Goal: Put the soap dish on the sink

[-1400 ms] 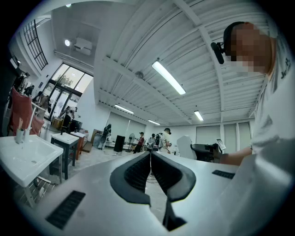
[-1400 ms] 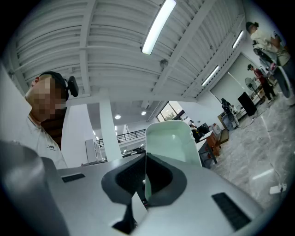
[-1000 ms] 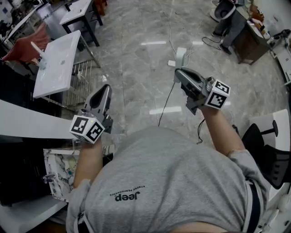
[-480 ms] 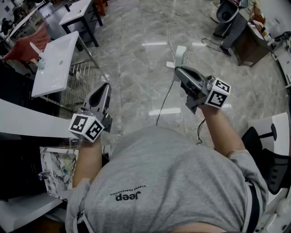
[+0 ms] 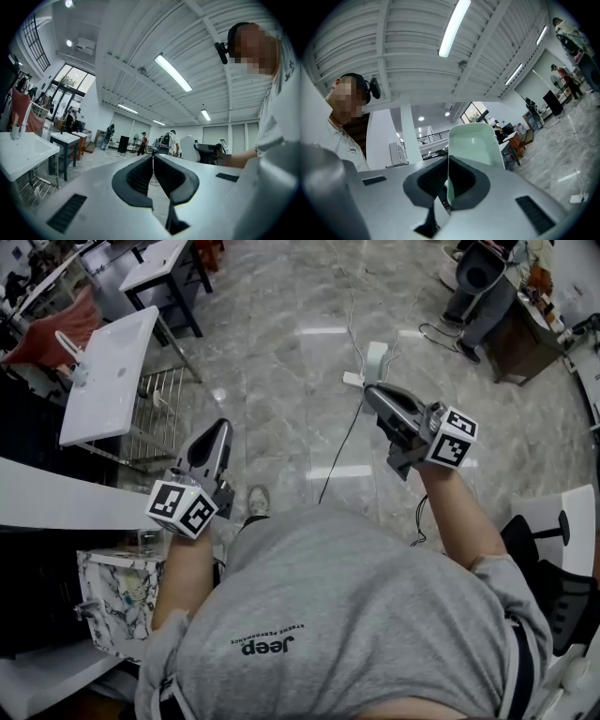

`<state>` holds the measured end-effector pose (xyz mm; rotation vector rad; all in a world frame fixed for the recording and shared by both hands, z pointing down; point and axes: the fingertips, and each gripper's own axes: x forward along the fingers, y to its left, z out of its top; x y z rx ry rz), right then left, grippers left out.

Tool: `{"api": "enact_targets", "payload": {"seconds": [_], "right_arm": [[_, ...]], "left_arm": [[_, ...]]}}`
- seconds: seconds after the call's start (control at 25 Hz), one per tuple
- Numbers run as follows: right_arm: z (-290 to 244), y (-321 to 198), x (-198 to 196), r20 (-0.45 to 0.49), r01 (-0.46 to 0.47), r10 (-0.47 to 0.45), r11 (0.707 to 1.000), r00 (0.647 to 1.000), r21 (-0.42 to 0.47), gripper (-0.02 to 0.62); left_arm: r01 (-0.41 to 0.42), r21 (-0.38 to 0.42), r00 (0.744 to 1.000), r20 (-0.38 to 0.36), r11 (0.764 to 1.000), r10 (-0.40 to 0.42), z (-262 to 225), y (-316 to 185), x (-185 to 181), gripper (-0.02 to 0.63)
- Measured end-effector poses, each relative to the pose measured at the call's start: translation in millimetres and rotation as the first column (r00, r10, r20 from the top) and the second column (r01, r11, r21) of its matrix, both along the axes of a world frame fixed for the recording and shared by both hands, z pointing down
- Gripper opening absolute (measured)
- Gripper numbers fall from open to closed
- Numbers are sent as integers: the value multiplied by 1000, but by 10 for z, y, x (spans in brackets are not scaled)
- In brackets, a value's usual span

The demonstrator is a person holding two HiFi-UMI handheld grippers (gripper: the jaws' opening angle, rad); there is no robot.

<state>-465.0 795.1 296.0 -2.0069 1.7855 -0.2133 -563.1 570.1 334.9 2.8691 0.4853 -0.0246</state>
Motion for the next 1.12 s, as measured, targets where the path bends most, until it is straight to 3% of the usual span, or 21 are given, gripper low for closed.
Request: {"api": "enact_targets", "payload": {"seconds": [0.16,0.36,0.56,0.72,1.12], "right_arm": [[116,-510,408,1,12,-12,1000,1000,-3,63],[171,-1678,1249,-25,11,-12,1000,1000,-10,63],[-3,-2899,2165,-19,1,-1,1000,1000,4,63],[-136,-3642,2747,-22,9,-9,1000,1000,11,63],[17,-4228,4008,24,-6,6,1000,1000,15,63]], "left_arm": [[3,-15,1000,15,1000,-3,218,-477,405,20],[-18,15,1000,3,1000,18,379,-1610,1318,20],[-41,40,999,-9,998,42,109,-2825,2293,20],[-58,57,998,-4,997,58,14,-3478,2887,20],[-66,35,997,30,997,65,165,-4088,3961,20]]}}
